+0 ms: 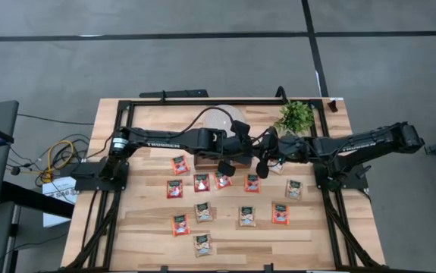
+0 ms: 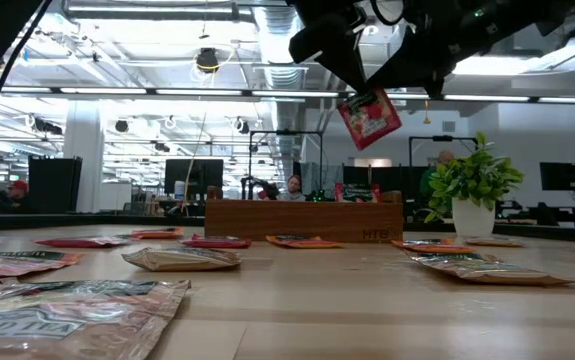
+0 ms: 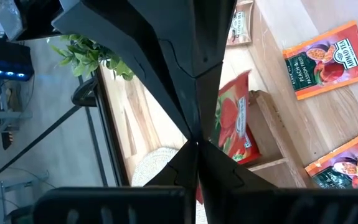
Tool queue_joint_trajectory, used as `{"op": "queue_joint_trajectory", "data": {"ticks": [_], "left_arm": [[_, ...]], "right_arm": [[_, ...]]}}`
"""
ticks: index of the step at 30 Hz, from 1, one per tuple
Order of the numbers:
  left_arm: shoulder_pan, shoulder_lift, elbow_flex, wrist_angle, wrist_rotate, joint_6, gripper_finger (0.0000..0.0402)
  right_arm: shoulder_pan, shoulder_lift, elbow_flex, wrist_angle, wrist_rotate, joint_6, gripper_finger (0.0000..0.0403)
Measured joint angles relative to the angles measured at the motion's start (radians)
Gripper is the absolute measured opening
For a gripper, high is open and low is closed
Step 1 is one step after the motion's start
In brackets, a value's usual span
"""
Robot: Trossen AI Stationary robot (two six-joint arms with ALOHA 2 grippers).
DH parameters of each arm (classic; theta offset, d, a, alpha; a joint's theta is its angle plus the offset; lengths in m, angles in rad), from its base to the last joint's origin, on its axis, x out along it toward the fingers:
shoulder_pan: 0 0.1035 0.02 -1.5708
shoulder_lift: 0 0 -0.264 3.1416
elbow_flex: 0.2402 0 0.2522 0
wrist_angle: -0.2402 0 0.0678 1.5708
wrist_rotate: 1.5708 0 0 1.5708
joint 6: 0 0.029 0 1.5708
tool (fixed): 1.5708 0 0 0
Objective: Pick & Place Tea
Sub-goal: Put the top red tea bag into the right slot of the wooden organizer
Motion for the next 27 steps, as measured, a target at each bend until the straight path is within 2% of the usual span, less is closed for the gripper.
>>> {"op": "queue_joint_trajectory", "data": {"ticks": [17, 22, 27], "left_arm": [[-0.002, 0.000, 0.000, 0.029, -0.013, 0.000, 0.0006], [-0.003, 0.000, 0.000, 0.037, -0.013, -0.001, 0.0031], [-0.003, 0.000, 0.000, 0.036, -0.016, -0.001, 0.0072]], "right_arm": [[0.000, 0.001, -0.001, -0.028, 0.036, 0.032, 0.0000], [0.000, 0.001, -0.003, -0.028, 0.045, 0.033, 0.0000], [0.000, 0.002, -0.003, -0.028, 0.045, 0.034, 0.0000]]}}
